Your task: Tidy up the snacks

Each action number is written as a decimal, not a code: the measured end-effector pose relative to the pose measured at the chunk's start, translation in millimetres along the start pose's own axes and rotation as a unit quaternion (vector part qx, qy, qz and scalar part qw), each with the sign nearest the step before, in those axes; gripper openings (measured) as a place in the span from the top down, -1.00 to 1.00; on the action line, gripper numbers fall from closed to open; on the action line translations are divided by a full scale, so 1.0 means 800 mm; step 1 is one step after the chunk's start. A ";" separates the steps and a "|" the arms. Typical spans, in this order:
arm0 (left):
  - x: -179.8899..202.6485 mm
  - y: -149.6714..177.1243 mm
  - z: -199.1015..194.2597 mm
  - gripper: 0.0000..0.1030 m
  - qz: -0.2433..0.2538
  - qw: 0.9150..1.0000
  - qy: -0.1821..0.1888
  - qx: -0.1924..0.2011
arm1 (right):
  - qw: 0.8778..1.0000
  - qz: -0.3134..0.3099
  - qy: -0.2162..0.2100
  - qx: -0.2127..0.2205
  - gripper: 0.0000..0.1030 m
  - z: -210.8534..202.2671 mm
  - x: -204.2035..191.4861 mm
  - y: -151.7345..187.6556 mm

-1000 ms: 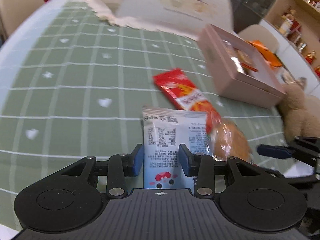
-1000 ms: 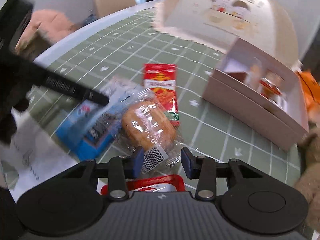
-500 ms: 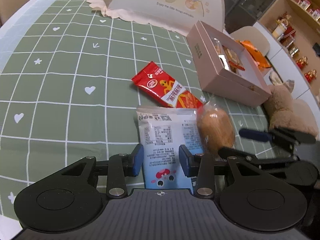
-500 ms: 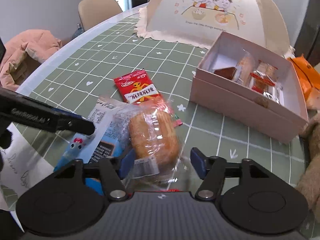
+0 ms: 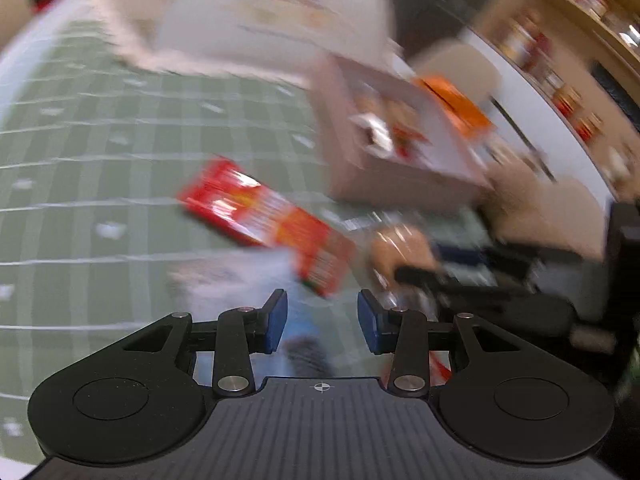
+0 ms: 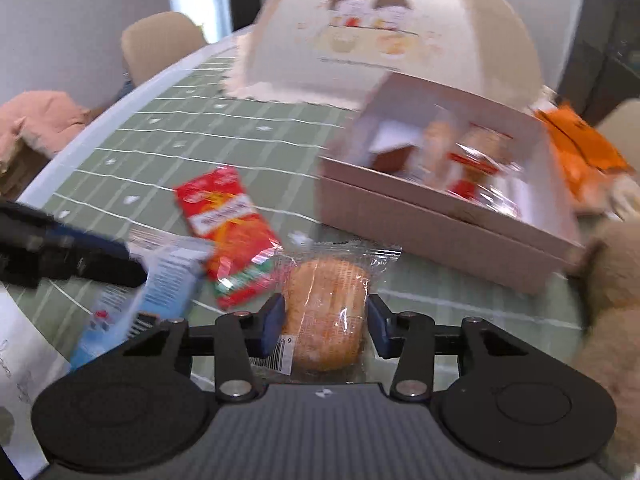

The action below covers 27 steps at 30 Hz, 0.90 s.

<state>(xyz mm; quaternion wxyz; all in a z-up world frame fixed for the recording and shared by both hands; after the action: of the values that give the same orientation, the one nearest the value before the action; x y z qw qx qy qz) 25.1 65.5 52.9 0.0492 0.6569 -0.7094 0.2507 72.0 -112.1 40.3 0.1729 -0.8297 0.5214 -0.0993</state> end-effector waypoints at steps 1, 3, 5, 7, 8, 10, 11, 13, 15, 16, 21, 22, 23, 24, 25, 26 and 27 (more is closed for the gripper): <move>0.011 0.002 0.009 0.17 0.013 1.000 0.010 -0.015 | 1.000 0.006 0.010 -0.002 0.17 -0.004 0.010 0.006; 0.031 0.008 0.024 0.17 0.031 0.998 0.020 -0.041 | 0.999 0.014 0.029 -0.004 0.17 -0.010 0.026 0.019; 0.044 0.012 0.032 0.16 0.049 0.997 0.016 -0.054 | 0.999 0.020 0.042 -0.008 0.14 -0.016 0.040 0.034; 0.045 0.011 0.032 0.16 0.051 0.997 0.015 -0.058 | 0.998 0.027 0.047 -0.014 -0.01 -0.022 0.050 0.047; 0.043 0.008 0.031 0.17 0.046 0.997 0.015 -0.059 | 0.998 0.035 0.048 -0.014 -0.10 -0.025 0.055 0.054; 0.038 -0.001 0.030 0.16 0.039 0.998 0.007 -0.048 | 0.998 0.042 0.044 -0.012 -0.13 -0.032 0.061 0.066; 0.032 -0.011 0.029 0.16 0.031 0.999 -0.001 -0.036 | 0.998 0.046 0.041 -0.011 -0.13 -0.034 0.063 0.071; 0.020 -0.027 0.028 0.17 -0.002 1.000 -0.011 -0.017 | 0.998 0.052 0.038 -0.006 -0.13 -0.039 0.063 0.076; 0.013 -0.041 0.034 0.17 -0.022 1.000 0.004 -0.012 | 0.998 0.048 0.035 0.005 -0.13 -0.043 0.058 0.075; 0.012 -0.044 0.040 0.17 -0.028 0.999 0.010 -0.017 | 0.998 0.045 0.036 0.010 -0.13 -0.046 0.056 0.074; 0.009 -0.024 0.058 0.17 -0.027 0.999 -0.004 -0.039 | 0.998 0.025 0.048 0.033 -0.13 -0.047 0.040 0.044; 0.007 -0.018 0.057 0.17 -0.025 0.999 -0.015 -0.038 | 0.998 0.016 0.045 0.036 -0.13 -0.044 0.034 0.037; 0.003 -0.013 0.054 0.18 -0.025 0.999 -0.026 -0.037 | 0.999 0.006 0.037 0.034 -0.13 -0.040 0.029 0.030; -0.003 -0.008 0.049 0.18 -0.028 0.998 -0.038 -0.036 | 0.999 -0.006 0.024 0.029 -0.14 -0.033 0.023 0.022; -0.009 -0.006 0.047 0.18 -0.031 0.998 -0.053 -0.035 | 1.000 -0.016 0.013 0.023 -0.14 -0.027 0.017 0.016; -0.016 -0.002 0.042 0.18 -0.036 0.996 -0.068 -0.033 | 0.999 -0.030 0.000 0.018 -0.14 -0.020 0.009 0.008; -0.023 0.001 0.038 0.18 -0.043 0.995 -0.081 -0.031 | 0.999 -0.041 -0.010 0.014 -0.14 -0.012 0.000 0.001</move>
<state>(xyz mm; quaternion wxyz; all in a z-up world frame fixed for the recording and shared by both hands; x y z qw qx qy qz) 34.8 69.7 18.9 0.0225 0.7029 -0.6897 0.1724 68.1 -114.3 49.1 0.1853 -0.8487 0.4841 -0.1050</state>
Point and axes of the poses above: each gripper's, at about its wrist camera, not at the fingertips, and z roughly the way its jaws point, x to its right, y to its underside, the point moved 2 cm from there along z, roughly the way its jaws point, and after that the axes turned 14 degrees about -x, right-handed, at the moved point
